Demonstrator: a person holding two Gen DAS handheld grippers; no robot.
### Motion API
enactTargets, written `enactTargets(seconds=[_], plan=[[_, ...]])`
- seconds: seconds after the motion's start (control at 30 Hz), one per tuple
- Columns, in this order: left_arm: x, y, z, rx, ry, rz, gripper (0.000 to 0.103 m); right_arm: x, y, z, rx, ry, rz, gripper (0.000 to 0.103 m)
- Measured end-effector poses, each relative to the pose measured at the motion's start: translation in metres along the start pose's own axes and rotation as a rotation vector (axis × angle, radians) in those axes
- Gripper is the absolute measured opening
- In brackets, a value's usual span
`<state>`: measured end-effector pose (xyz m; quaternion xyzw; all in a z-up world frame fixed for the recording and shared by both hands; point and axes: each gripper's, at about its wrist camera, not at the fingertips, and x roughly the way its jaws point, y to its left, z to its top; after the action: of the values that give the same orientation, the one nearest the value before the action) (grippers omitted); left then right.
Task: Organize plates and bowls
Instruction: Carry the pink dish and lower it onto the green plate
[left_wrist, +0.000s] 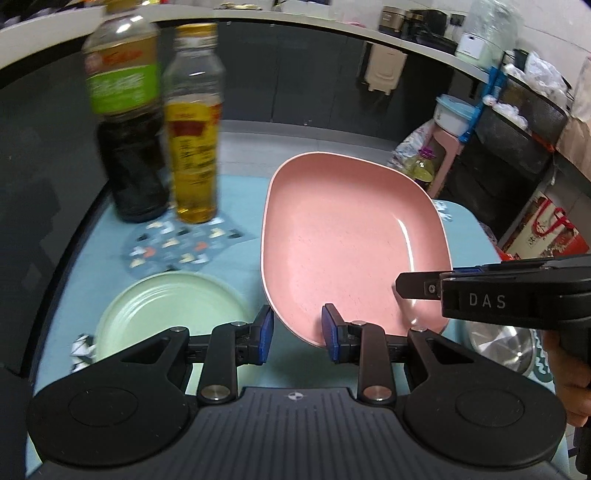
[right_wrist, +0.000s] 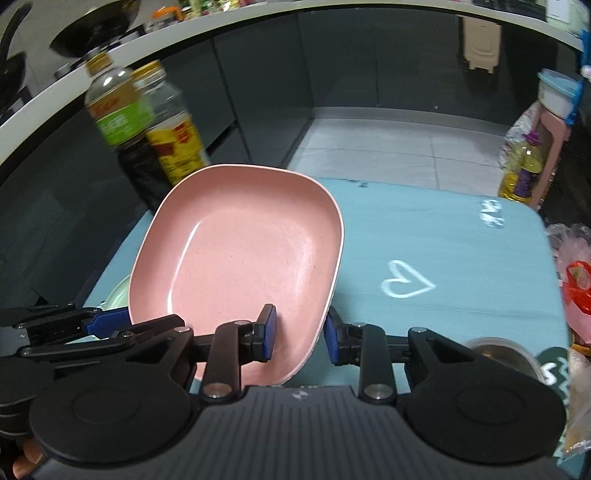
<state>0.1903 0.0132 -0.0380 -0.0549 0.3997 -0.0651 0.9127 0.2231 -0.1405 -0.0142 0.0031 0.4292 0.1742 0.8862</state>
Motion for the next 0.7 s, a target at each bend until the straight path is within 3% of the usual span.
enactTargets(seconds=[0.4,0.7], plan=[[-0.017,0.081,-0.019,-0.106,0.03,0.094,0.026,0.041,0.083,0.008,-0.117,0.064,0.098,0.02],[-0.019,0.11,-0.036,-0.144,0.056,0.113,0.026,0.061,0.114,0.003,-0.174,0.119,0.119,0.02]])
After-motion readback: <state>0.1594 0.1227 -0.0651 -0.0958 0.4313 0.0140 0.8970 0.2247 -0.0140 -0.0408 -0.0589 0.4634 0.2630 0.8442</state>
